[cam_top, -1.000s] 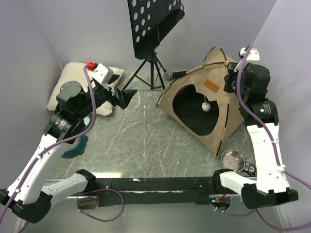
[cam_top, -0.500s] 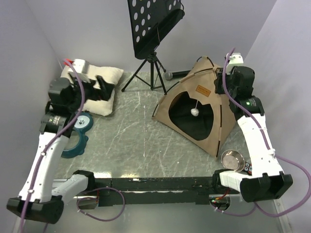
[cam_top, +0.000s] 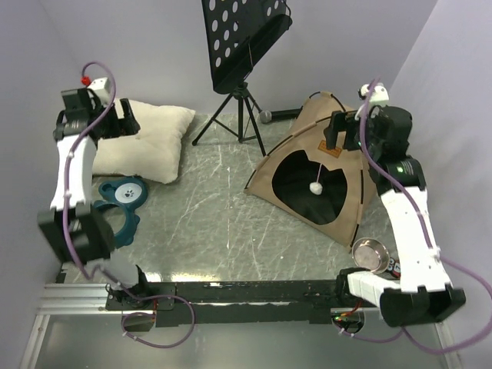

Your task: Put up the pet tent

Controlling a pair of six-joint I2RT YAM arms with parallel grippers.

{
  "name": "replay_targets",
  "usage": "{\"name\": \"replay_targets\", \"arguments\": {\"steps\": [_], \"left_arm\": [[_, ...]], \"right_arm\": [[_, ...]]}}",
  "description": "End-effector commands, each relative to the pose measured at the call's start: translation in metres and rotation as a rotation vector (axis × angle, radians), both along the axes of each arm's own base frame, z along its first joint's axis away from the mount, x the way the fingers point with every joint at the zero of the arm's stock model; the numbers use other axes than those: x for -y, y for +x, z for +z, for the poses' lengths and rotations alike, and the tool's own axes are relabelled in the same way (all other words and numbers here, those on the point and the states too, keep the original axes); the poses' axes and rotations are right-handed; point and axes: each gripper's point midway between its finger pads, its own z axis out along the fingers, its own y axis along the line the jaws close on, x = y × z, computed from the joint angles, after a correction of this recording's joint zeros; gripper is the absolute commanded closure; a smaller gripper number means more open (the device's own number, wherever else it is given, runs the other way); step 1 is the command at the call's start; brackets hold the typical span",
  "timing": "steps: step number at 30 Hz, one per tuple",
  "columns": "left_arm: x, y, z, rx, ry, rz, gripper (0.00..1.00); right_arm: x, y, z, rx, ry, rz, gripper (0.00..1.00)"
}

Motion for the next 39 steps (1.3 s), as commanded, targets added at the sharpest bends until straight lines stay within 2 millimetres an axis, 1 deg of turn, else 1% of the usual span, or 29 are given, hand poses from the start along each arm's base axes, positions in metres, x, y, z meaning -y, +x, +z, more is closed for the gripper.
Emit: {"name": "replay_targets", "arguments": {"steps": [1,4,5,6,8,11,12,13,15,18,20,22,23,25,26,27,28,29,30,31,33,34,35,36,38,39], "left_arm": [[-0.026,0.038,-0.021,-0.065,0.142,-0.068,0.0],[-0.036,0.072,-0.044,-0.1,0.152,-0.071,0.0],[-0.04,0.081,-0.056,-0.122,0.16,-0.059,0.0],[-0.043,0.089,-0.063,-0.132,0.171,-0.065,0.0],[-0.044,0.104,-0.086,-0.169,0.183,-0.082,0.0],[-0.039,0.121,-0.128,-0.237,0.199,-0.095,0.0],[-0.037,0.127,-0.148,-0.268,0.197,-0.105,0.0],[-0.035,0.129,-0.158,-0.288,0.195,-0.105,0.0],[-0.033,0.135,-0.193,-0.331,0.184,-0.104,0.0],[-0.03,0.137,-0.234,-0.398,0.177,-0.111,0.0],[-0.029,0.135,-0.256,-0.435,0.178,-0.124,0.0],[-0.029,0.132,-0.271,-0.461,0.179,-0.14,0.0],[-0.027,0.129,-0.278,-0.476,0.179,-0.159,0.03],[-0.021,0.125,-0.285,-0.498,0.156,-0.19,0.15],[-0.019,0.123,-0.288,-0.509,0.148,-0.203,0.33],[-0.019,0.123,-0.286,-0.516,0.153,-0.224,0.52],[-0.02,0.125,-0.28,-0.51,0.169,-0.243,0.71],[-0.025,0.132,-0.265,-0.487,0.197,-0.243,0.93],[-0.03,0.138,-0.246,-0.453,0.219,-0.237,0.99],[-0.034,0.144,-0.223,-0.404,0.234,-0.233,0.99],[-0.037,0.149,-0.161,-0.274,0.263,-0.245,1.0],[-0.037,0.148,-0.134,-0.211,0.284,-0.247,0.99],[-0.035,0.146,-0.103,-0.144,0.313,-0.257,0.99],[-0.033,0.139,-0.069,-0.077,0.347,-0.269,1.0],[-0.025,0.127,-0.03,-0.001,0.372,-0.302,0.99],[-0.022,0.12,-0.018,0.01,0.373,-0.316,0.99]], "right_arm": [[-0.017,-0.048,0.047,0.094,0.023,0.124,0.0],[-0.024,-0.062,0.051,0.083,0.035,0.166,0.0],[-0.025,-0.066,0.052,0.078,0.038,0.174,0.0],[-0.027,-0.069,0.055,0.08,0.042,0.182,0.0],[-0.03,-0.073,0.057,0.073,0.045,0.203,0.0],[-0.033,-0.075,0.055,0.051,0.054,0.218,0.0],[-0.034,-0.075,0.055,0.044,0.058,0.225,0.0],[-0.036,-0.075,0.054,0.034,0.062,0.233,0.0],[-0.037,-0.076,0.053,0.027,0.065,0.24,0.0],[-0.037,-0.078,0.053,0.026,0.058,0.242,0.0],[-0.036,-0.079,0.052,0.021,0.049,0.242,0.0],[-0.034,-0.079,0.051,0.015,0.042,0.236,0.0],[-0.034,-0.079,0.05,0.014,0.039,0.237,0.0],[-0.034,-0.079,0.049,0.01,0.038,0.239,0.0],[-0.034,-0.079,0.048,0.01,0.038,0.237,0.0],[-0.035,-0.078,0.046,0.005,0.041,0.238,0.0],[-0.035,-0.078,0.046,0.005,0.042,0.239,0.01],[-0.035,-0.079,0.046,0.005,0.041,0.241,0.01],[-0.036,-0.08,0.047,0.006,0.038,0.247,0.01],[-0.035,-0.081,0.048,0.011,0.033,0.247,0.01],[-0.034,-0.084,0.051,0.022,0.026,0.247,0.01],[-0.034,-0.085,0.051,0.025,0.025,0.247,0.01],[-0.035,-0.086,0.054,0.031,0.025,0.25,0.0],[-0.035,-0.088,0.054,0.033,0.026,0.255,0.0],[-0.037,-0.09,0.055,0.036,0.035,0.262,0.0],[-0.038,-0.09,0.054,0.033,0.039,0.266,0.0]]}}
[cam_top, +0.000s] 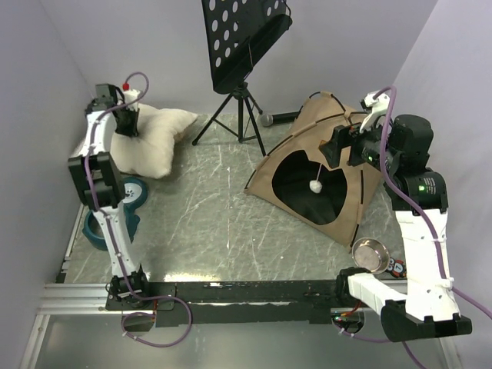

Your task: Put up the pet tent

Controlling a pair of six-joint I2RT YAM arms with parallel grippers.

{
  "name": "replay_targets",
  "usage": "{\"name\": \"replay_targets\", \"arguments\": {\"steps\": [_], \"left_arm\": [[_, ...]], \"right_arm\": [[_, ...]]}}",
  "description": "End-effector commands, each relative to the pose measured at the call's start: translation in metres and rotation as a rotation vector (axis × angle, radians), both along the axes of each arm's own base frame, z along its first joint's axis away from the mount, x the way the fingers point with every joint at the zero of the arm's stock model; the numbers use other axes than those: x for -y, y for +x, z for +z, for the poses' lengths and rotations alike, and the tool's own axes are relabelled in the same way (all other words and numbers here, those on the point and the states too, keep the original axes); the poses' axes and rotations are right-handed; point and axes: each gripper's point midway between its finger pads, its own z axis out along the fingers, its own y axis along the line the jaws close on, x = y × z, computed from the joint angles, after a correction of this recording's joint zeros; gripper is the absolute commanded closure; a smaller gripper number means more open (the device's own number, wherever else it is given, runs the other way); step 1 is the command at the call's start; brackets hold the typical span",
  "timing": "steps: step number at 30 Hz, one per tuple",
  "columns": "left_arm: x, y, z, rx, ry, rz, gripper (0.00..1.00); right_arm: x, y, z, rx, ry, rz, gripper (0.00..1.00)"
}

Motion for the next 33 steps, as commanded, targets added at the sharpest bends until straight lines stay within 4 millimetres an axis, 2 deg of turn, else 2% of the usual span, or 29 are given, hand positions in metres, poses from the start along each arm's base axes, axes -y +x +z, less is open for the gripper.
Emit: {"name": "replay_targets", "arguments": {"steps": [1,4,7,11,14,18,19,20,21,22,26,29,31,33], "left_arm": [[0.018,-0.017,0.166,0.32,0.044,-0.14,0.99],[0.028,-0.038,0.201,0.364,0.034,-0.174,0.99],[0.036,-0.065,0.217,0.359,0.058,-0.225,0.99],[0.055,-0.118,0.209,0.256,0.034,-0.33,0.99],[0.071,-0.165,0.202,0.211,0.043,-0.43,0.99],[0.099,-0.229,0.178,0.137,-0.013,-0.547,0.99],[0.112,-0.255,0.166,0.088,-0.059,-0.6,0.99],[0.126,-0.275,0.167,0.096,-0.085,-0.656,0.99],[0.14,-0.295,0.157,0.057,-0.122,-0.723,0.99],[0.154,-0.316,0.159,0.073,-0.121,-0.795,0.99],[0.217,-0.376,0.163,0.149,-0.126,-1.071,0.99],[0.259,-0.395,0.178,0.195,-0.226,-1.178,0.99],[0.287,-0.398,0.185,0.207,-0.282,-1.226,0.99],[0.316,-0.394,0.192,0.21,-0.34,-1.232,0.99]], "right_arm": [[-0.003,-0.012,0.023,0.069,0.015,0.023,0.0],[-0.004,-0.014,0.024,0.074,0.023,0.029,0.0],[-0.004,-0.016,0.027,0.086,0.017,0.029,0.0],[-0.001,-0.021,0.025,0.078,-0.005,0.025,0.0],[-0.006,-0.028,0.02,0.062,-0.019,0.074,0.0],[-0.007,-0.036,0.018,0.031,-0.028,0.088,0.0],[-0.006,-0.037,0.017,0.028,-0.033,0.083,0.0],[-0.004,-0.039,0.014,0.013,-0.037,0.077,0.0],[-0.004,-0.042,0.009,-0.006,-0.038,0.078,0.0],[-0.005,-0.045,0.005,-0.018,-0.041,0.084,0.0],[-0.012,-0.065,0.001,-0.041,-0.037,0.147,0.0],[-0.01,-0.075,0.009,-0.001,-0.045,0.141,0.0],[0.0,-0.07,0.007,0.003,-0.063,0.076,0.0],[0.02,-0.062,-0.001,-0.023,-0.084,-0.038,0.0]]}}
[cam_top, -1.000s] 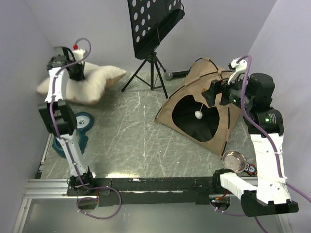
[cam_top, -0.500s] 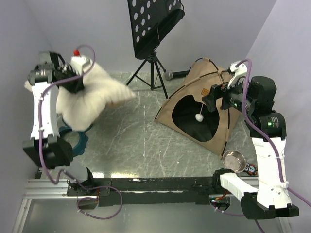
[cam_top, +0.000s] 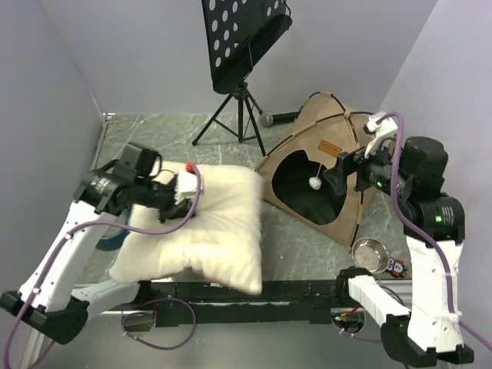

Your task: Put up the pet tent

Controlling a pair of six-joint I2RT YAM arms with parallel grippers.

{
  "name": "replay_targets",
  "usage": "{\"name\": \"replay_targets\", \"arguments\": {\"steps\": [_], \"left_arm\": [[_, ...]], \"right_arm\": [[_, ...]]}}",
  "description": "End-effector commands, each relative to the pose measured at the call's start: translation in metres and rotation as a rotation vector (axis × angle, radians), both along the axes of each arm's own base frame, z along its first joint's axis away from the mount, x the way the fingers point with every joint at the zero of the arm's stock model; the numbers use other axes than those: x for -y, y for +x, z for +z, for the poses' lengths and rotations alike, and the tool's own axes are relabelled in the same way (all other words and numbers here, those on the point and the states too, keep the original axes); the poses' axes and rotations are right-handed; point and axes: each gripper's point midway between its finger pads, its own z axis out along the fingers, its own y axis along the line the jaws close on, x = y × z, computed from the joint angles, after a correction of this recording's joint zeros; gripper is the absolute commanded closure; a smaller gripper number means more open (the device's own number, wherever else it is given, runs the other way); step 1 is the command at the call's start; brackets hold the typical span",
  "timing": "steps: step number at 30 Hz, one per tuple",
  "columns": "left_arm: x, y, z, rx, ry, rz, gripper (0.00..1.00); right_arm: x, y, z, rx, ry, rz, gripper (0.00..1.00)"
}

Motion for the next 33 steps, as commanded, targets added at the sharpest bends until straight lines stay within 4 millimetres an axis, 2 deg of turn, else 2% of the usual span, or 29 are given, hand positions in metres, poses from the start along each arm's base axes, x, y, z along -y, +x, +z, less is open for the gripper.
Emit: {"name": "replay_targets", "arguments": {"steps": [1,3,6,9,13,17,20,26,29,33], "left_arm": [[0.067,0.017,0.029,-0.021,-0.179,-0.079,0.99],[0.094,0.016,0.034,-0.05,-0.196,-0.166,0.99],[0.134,0.013,0.033,-0.065,-0.19,-0.262,0.99],[0.168,0.03,0.03,-0.049,-0.226,-0.233,0.99],[0.2,0.048,0.027,-0.01,-0.285,-0.182,0.99],[0.216,0.045,0.015,-0.006,-0.302,-0.211,0.99],[0.222,0.036,0.005,-0.014,-0.288,-0.283,0.99],[0.243,-0.004,-0.008,0.072,-0.261,-0.479,0.99],[0.257,-0.016,-0.019,0.131,-0.252,-0.576,0.99],[0.275,-0.016,-0.043,0.183,-0.204,-0.752,0.99]], "right_arm": [[0.032,0.005,0.002,0.018,-0.034,-0.183,0.0],[0.054,0.012,-0.02,-0.063,-0.017,-0.314,0.0],[0.067,0.011,-0.057,-0.166,0.032,-0.392,0.0],[0.069,0.009,-0.077,-0.212,0.037,-0.402,0.0],[0.078,0.012,-0.094,-0.246,0.001,-0.422,0.0],[0.084,0.019,-0.109,-0.256,-0.033,-0.421,0.04],[0.084,0.022,-0.123,-0.294,-0.029,-0.403,0.08],[0.071,0.027,-0.128,-0.302,0.021,-0.337,0.2],[0.069,0.027,-0.129,-0.31,0.028,-0.328,0.33],[0.066,0.026,-0.13,-0.313,0.044,-0.316,0.54]]}}
